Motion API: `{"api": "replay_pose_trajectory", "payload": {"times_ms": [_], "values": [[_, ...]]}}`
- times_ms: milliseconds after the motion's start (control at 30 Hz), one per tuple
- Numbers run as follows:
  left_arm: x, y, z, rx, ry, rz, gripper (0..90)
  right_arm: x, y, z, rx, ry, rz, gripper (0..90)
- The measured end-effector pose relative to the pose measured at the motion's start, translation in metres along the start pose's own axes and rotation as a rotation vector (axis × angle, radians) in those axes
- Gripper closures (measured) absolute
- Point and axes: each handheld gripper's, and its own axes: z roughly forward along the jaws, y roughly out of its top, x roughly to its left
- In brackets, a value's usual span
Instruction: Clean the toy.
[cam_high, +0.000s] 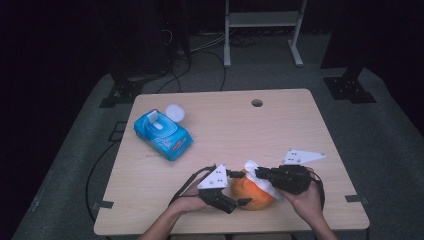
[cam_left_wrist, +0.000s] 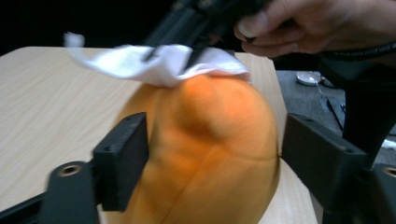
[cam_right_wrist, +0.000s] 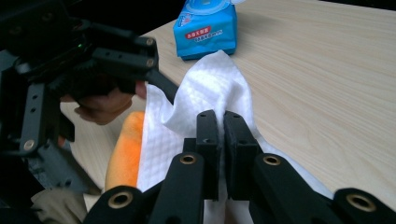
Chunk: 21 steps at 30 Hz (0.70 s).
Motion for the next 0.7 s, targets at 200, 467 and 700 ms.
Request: {"api": "replay_pose_trajectory", "payload": {"times_ms": [200,467,700], "values": [[-0.002,-0.009,0.011,0.032,-0.018,-0.019,22.5,0.005,0.003,0.0,0.012,0.011,-0.028,85.0],[-0.006,-0.007,0.012,0.043,0.009,-0.027,32.1,0.024,0.011,0.002,0.005,0.026,-0.101,85.0],[-0.005,-0.007,0.014,0.038,0.011,-0.033,31.8,-0.015,-0.001,-0.012,0.078,-0.13,-0.035,84.8]]}}
